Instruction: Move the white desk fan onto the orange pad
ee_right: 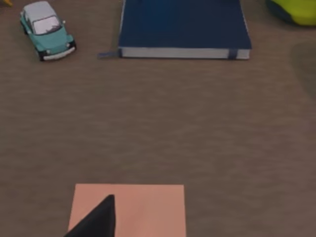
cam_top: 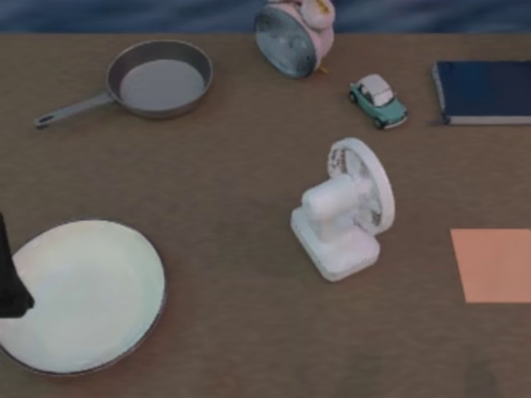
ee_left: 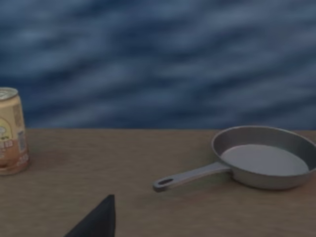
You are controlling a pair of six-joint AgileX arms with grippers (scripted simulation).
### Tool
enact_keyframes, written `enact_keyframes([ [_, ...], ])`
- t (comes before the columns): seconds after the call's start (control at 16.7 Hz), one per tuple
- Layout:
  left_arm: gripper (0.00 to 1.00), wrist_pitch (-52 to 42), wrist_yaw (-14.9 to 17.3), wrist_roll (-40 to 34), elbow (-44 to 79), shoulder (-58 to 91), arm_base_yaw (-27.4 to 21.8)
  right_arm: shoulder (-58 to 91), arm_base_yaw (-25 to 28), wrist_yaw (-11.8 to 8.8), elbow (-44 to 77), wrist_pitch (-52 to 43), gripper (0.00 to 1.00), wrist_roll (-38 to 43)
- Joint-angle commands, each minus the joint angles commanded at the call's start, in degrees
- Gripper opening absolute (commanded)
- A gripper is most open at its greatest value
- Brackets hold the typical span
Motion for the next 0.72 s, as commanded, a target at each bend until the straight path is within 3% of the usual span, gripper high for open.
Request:
enact_keyframes([
  [0.3, 1.00, 0.00, 0.00, 0.00, 0.00, 0.00, 0.00, 23.75, 4.20, 0.28, 29.15, -18.12, 1.00, 1.86],
  [0.72, 1.00, 0.00, 0.00, 0.00, 0.00, 0.00, 0.00, 61.99, 13.80, -1.62, 74.91, -41.40, 1.00, 5.08],
])
